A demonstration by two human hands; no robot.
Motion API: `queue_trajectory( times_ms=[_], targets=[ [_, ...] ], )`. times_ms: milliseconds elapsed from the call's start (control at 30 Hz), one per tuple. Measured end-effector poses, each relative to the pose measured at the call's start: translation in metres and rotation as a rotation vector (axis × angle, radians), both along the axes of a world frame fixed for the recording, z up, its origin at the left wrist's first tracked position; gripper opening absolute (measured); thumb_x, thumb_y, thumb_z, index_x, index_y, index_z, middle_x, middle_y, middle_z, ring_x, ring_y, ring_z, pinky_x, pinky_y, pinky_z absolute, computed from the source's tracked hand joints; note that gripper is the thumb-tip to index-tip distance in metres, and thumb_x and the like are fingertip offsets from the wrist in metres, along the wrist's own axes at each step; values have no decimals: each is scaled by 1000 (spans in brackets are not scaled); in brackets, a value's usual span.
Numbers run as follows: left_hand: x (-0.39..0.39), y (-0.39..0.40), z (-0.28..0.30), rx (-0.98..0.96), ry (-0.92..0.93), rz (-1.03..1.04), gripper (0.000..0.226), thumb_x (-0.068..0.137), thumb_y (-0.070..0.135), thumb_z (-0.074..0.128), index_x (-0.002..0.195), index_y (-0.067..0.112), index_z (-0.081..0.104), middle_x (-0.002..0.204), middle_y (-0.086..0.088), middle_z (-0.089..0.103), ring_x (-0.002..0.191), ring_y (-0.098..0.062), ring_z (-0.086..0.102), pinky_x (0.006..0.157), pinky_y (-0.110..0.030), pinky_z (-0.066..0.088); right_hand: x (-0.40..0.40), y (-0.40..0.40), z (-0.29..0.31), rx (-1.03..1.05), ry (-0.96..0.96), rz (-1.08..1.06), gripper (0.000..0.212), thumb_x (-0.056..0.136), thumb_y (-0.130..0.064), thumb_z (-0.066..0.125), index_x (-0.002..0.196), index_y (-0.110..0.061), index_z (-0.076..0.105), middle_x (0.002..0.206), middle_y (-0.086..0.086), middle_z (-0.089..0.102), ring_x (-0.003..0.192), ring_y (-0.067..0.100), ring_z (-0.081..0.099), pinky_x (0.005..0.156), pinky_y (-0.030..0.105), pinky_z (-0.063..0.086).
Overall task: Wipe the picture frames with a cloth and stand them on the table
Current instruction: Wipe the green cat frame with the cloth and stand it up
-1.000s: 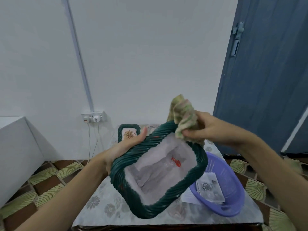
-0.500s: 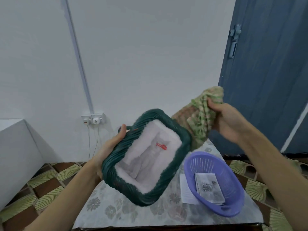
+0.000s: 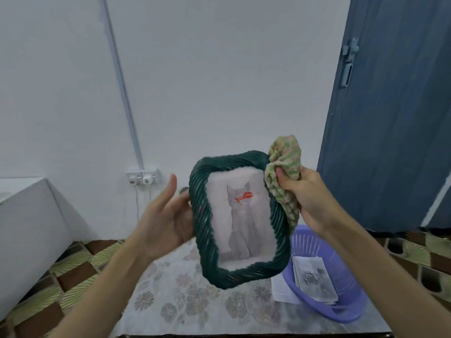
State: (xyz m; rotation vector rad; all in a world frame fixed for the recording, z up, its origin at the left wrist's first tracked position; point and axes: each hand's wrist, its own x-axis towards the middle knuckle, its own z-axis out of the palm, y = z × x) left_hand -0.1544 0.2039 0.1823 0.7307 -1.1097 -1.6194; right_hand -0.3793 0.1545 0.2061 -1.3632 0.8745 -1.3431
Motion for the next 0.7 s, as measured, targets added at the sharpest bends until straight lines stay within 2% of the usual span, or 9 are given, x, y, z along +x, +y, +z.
queue_trajectory(
  times_ms=[33, 167, 267, 367, 433, 467, 533, 633, 700],
  targets=[
    [6, -4, 9, -55, -82, 6, 69, 33, 67, 84, 82, 18, 77, 69, -3, 68, 59, -16, 65, 55, -26, 55, 1, 1, 1, -25, 31, 12, 14, 89, -13, 56, 79, -18, 65, 70, -9, 70, 67, 5, 65, 64, 16, 53],
    [7, -16, 50, -297, -746, -18, 64, 52, 79, 67, 93, 30, 70, 84, 4, 69, 73, -13, 66, 61, -24, 53, 11, 5, 8, -102, 134, 132, 17, 90, -13, 54, 77, -19, 64, 66, -11, 68, 64, 2, 64, 65, 16, 52],
    [-10, -22, 63, -349, -943, 21, 51, 72, 59, 65, 94, 14, 69, 81, 0, 73, 72, -15, 69, 63, -22, 53, 19, 5, 9, -116, 139, 155, 18, 91, -14, 52, 78, -18, 64, 69, -8, 69, 65, 4, 64, 68, 20, 53],
    [-13, -26, 60, -429, -959, 116, 42, 74, 47, 59, 82, 7, 68, 68, -1, 69, 60, -11, 65, 55, -19, 50, 7, -5, 13, 18, -62, 67, 18, 93, -17, 50, 83, -12, 65, 71, -3, 72, 66, 11, 67, 68, 26, 56],
    [-6, -26, 55, -425, -889, 196, 41, 75, 45, 58, 81, 6, 67, 66, 1, 68, 59, -9, 64, 54, -18, 49, -17, -13, 16, 57, -118, 12, 19, 95, -18, 47, 90, -12, 64, 77, -4, 73, 75, 14, 68, 79, 33, 55],
    [-1, -26, 52, -411, -840, 243, 39, 75, 44, 58, 79, 6, 66, 63, 3, 68, 58, -8, 64, 52, -17, 48, -31, -15, 14, 50, -71, 6, 19, 95, -20, 45, 94, -13, 63, 84, -4, 72, 82, 14, 66, 84, 36, 53],
    [6, -27, 49, -377, -747, 323, 36, 74, 43, 58, 82, 8, 66, 63, 4, 69, 58, -8, 65, 51, -17, 49, -50, -11, 11, 24, 105, 77, 20, 95, -22, 43, 100, -18, 61, 94, -4, 70, 89, 14, 64, 84, 34, 51],
    [6, -29, 48, -376, -659, 365, 33, 76, 40, 57, 85, 10, 69, 68, 0, 72, 60, -11, 67, 53, -19, 52, -49, 1, -1, -1, 274, 199, 17, 91, -13, 50, 105, -20, 57, 92, -7, 69, 87, 9, 64, 75, 22, 53],
    [2, -29, 49, -403, -652, 368, 33, 76, 39, 58, 85, 9, 69, 71, -2, 73, 62, -13, 68, 55, -22, 55, -36, 8, -9, -37, 320, 189, 19, 88, -5, 55, 98, -22, 56, 89, -8, 68, 83, 5, 64, 79, 18, 52]
  ],
)
